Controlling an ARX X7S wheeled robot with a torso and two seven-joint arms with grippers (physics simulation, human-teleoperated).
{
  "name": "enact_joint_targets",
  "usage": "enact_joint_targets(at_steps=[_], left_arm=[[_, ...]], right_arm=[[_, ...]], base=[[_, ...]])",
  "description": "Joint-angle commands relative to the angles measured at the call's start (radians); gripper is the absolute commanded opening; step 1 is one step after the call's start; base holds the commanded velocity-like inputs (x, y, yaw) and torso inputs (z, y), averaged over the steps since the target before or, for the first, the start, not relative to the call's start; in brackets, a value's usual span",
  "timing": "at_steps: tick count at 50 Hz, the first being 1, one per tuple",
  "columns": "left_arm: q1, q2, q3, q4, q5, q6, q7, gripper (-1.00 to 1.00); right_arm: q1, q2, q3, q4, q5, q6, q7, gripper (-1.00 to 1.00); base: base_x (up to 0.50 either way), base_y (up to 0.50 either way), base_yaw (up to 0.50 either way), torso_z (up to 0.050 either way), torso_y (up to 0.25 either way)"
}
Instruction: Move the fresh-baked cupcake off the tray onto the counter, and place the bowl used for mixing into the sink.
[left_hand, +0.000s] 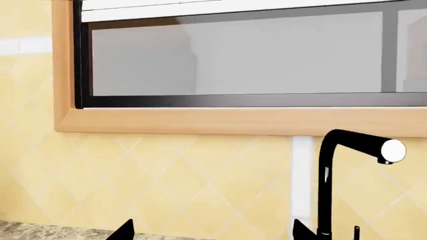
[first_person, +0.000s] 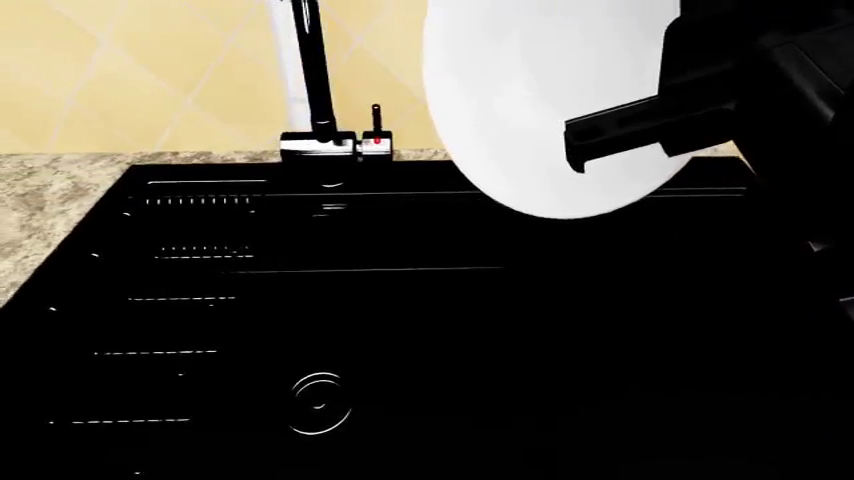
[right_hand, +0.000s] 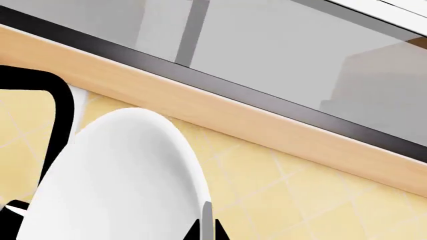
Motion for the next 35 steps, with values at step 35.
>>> enact_joint_targets(at_steps=[35], left_arm=[[0.051, 0.039, -0.073, -0.013, -0.011, -0.036, -0.014, 1.00]], right_arm=[[-0.215, -0.047, -0.022, 0.044, -0.138, -0.125, -0.081, -1.00]], base=[[0.01, 0.05, 0.00, 0.000, 0.000]])
